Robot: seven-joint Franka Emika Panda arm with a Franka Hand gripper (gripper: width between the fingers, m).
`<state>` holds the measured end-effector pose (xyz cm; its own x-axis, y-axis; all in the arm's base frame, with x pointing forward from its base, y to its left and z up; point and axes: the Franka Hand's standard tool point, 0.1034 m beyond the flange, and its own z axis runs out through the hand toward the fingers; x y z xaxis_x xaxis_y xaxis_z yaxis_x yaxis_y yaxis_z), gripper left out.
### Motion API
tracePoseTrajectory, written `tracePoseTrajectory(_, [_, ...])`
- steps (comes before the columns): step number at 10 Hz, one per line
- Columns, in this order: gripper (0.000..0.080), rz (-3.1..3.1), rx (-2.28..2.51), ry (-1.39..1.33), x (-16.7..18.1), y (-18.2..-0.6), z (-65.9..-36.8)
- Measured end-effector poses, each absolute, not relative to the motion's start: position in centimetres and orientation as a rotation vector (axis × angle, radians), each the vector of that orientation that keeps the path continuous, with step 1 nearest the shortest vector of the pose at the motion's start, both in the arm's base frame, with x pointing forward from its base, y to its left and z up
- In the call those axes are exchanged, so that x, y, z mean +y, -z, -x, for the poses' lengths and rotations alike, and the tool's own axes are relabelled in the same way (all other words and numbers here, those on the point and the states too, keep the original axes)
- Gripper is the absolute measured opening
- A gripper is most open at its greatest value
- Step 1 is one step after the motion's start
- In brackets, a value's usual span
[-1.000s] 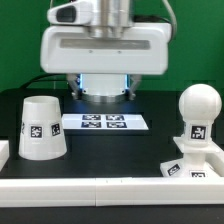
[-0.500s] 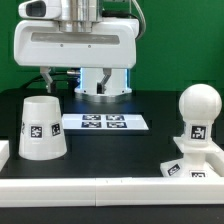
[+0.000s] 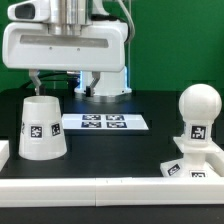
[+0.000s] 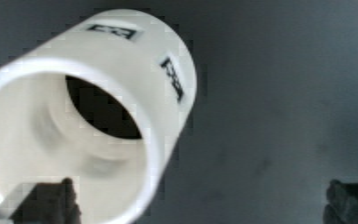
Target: Assemble lamp
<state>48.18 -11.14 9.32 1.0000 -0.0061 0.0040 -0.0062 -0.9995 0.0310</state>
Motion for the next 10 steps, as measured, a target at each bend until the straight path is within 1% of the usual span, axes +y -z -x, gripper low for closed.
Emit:
tracePoseTrajectory(1, [0.0698, -3.103, -0.003, -0.01, -11.3, -8.5, -48.0])
tracePoseTrajectory(3, [0.0698, -3.098, 0.006, -0.001, -11.1, -7.6, -47.7])
tracePoseTrajectory(6, [0.0676, -3.098, 0.025, 0.011, -10.6, -7.1, -47.6])
tracePoseTrajectory(8, [0.0324, -3.098, 0.023, 0.011, -10.6, -7.1, -47.6])
tracePoseTrajectory(9, [0.0324, -3.098, 0.024, 0.011, -10.6, -7.1, -47.6])
tracePoseTrajectory(10, [0.0189, -3.098, 0.024, 0.011, -10.6, -7.1, -47.6])
